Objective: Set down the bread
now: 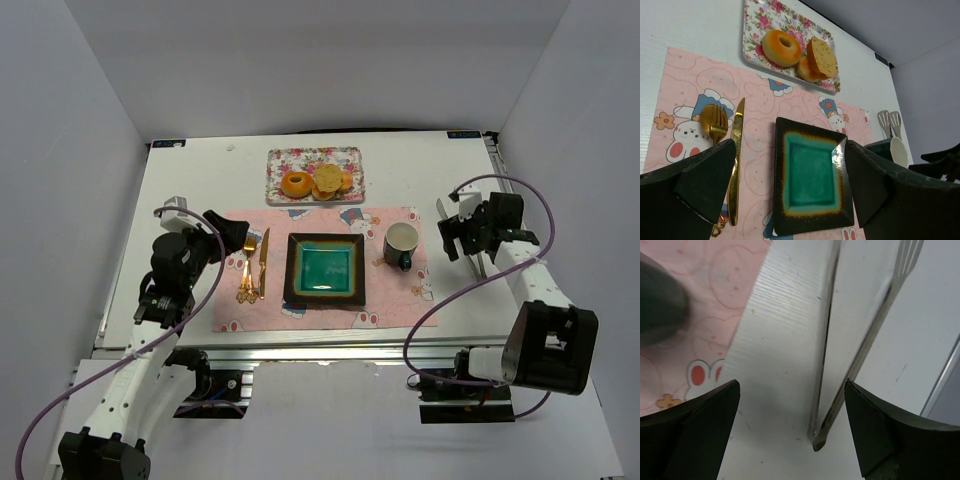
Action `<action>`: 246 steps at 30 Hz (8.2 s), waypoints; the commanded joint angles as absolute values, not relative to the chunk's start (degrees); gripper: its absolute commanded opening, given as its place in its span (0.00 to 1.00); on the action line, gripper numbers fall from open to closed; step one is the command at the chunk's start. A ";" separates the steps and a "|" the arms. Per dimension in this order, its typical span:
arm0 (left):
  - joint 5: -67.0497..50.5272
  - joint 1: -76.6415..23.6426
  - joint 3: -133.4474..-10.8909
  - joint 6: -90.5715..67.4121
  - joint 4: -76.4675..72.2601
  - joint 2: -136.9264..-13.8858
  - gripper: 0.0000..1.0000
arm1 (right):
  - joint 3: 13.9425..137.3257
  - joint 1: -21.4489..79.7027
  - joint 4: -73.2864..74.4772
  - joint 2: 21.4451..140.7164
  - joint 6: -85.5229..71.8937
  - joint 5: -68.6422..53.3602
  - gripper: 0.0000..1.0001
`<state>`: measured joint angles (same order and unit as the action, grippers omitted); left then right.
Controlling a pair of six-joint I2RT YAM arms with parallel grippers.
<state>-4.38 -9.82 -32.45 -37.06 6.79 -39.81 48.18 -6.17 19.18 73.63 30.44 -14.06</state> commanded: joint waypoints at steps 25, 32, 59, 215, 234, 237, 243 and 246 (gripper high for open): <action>-2.90 -9.76 -31.03 -36.47 5.98 -40.25 0.98 | 58.97 -14.24 21.88 103.35 37.08 -13.88 0.65; -2.64 -9.76 -30.85 -37.79 5.54 -39.64 0.98 | 57.92 -15.56 20.57 103.80 39.72 -13.28 0.21; -1.41 -9.84 -31.99 -39.64 7.65 -36.39 0.98 | 92.99 13.52 37.27 95.89 41.13 -25.05 0.38; -0.79 -9.76 -29.71 -42.72 7.21 -31.73 0.98 | 91.58 33.93 13.18 109.24 55.46 -7.03 0.45; -0.79 -9.76 -29.44 -42.36 7.03 -32.61 0.98 | 92.90 34.01 13.01 113.99 56.78 -5.98 0.50; -0.88 -9.76 -29.44 -42.36 7.03 -32.78 0.98 | 93.78 34.10 12.66 115.05 56.60 -5.71 0.51; -0.79 -9.76 -29.71 -42.19 7.47 -32.70 0.98 | 95.10 34.01 12.30 116.63 56.95 -4.22 0.51; -0.79 -9.76 -29.71 -42.19 7.38 -32.70 0.98 | 95.36 34.10 12.22 117.07 57.39 -3.78 0.52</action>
<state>-1.41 -9.82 -29.63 -42.48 7.31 -33.21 92.40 33.89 13.91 116.75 56.25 -4.62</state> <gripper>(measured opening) 0.981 0.515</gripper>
